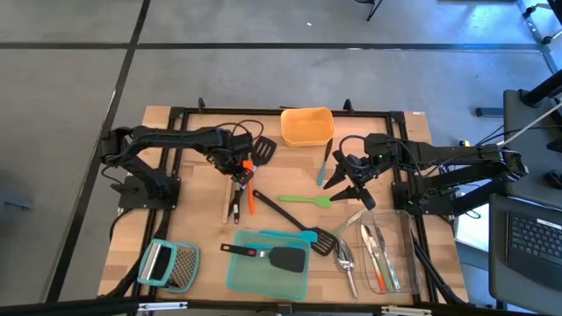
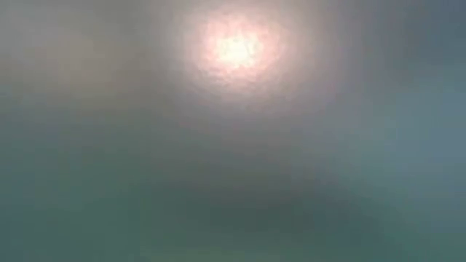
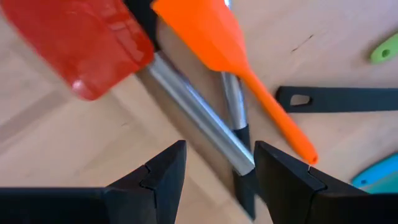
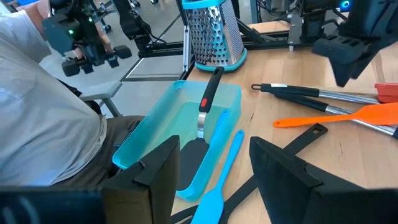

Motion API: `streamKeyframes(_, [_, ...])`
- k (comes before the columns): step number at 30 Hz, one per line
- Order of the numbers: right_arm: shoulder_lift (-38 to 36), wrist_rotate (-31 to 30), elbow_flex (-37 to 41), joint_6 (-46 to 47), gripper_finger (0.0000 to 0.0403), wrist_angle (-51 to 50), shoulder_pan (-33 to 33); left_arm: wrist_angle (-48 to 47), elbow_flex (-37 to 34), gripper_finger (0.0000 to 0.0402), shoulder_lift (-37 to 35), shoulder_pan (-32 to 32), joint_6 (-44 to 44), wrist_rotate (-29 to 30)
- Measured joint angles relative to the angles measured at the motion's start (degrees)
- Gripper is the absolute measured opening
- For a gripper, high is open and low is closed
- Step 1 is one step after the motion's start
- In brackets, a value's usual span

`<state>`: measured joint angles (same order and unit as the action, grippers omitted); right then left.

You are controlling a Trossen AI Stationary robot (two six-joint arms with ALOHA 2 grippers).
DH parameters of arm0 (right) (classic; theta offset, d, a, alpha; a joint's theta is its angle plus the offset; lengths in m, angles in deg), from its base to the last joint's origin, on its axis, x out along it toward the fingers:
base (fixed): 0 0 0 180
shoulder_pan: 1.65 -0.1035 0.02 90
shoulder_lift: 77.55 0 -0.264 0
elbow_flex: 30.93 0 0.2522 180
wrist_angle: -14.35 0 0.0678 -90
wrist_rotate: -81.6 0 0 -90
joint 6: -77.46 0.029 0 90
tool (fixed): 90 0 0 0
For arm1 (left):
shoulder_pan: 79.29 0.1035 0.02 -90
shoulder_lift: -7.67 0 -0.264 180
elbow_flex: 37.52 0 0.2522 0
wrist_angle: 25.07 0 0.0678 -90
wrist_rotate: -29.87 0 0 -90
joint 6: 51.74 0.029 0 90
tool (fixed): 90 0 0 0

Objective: Pick & Place Kitchen Items
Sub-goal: Put the black spatula into the blue bin

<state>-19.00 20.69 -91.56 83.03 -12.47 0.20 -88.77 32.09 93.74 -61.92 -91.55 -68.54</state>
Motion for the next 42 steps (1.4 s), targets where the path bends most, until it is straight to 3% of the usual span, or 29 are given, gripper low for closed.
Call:
streamKeyframes(10, [0.00, -0.05, 0.00, -0.24, 0.0197, 0.15, -0.02, 5.21, -3.12, 0.0185, 1.95, -0.47, -1.65, -0.74])
streamKeyframes(24, [0.02, -0.05, 0.00, -0.44, 0.0197, 0.01, -0.02, 6.72, -2.90, 0.0185, 10.18, -1.46, -0.85, -4.69])
streamKeyframes(32, [0.02, -0.05, 0.00, -0.44, 0.0197, 0.00, -0.01, 7.12, -2.97, 0.0183, 10.25, -1.51, 0.17, -4.23])
streamKeyframes(36, [0.02, -0.03, 0.00, -0.44, 0.0197, 0.00, -0.01, 6.78, -3.03, 0.0165, 10.25, -1.53, 1.07, -4.14])
streamKeyframes(42, [0.02, -0.01, 0.00, -0.44, 0.0197, 0.00, -0.02, 6.40, -3.01, 0.0098, 10.15, -1.62, 2.89, -4.05])
